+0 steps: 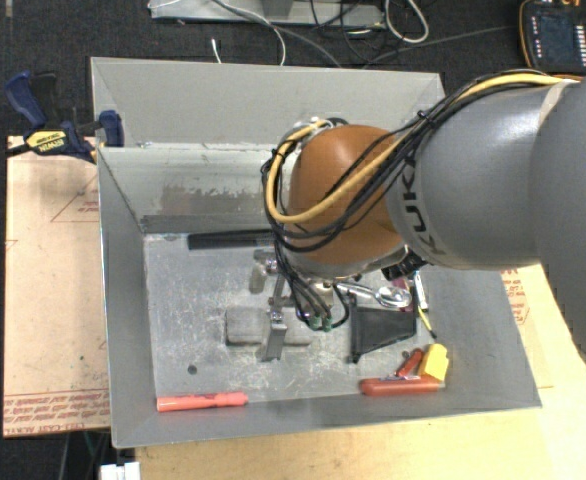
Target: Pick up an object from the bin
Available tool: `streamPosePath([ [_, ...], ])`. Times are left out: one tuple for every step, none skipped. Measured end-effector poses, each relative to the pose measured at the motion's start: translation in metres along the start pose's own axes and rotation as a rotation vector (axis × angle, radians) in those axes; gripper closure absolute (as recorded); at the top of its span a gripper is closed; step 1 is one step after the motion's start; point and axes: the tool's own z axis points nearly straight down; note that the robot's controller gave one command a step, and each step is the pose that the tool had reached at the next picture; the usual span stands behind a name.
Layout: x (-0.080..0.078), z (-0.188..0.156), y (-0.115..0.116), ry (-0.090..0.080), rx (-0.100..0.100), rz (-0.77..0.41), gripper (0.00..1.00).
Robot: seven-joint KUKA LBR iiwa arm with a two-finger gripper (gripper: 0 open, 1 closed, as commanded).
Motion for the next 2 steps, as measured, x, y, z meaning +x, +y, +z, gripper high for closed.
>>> streamPosePath([
  [-0.009, 0.062, -0.025, 0.007, 0.005, 0.004, 0.00],
  [-0.006, 0.091, -0.025, -0.010, -0.006, 0.025, 0.00],
])
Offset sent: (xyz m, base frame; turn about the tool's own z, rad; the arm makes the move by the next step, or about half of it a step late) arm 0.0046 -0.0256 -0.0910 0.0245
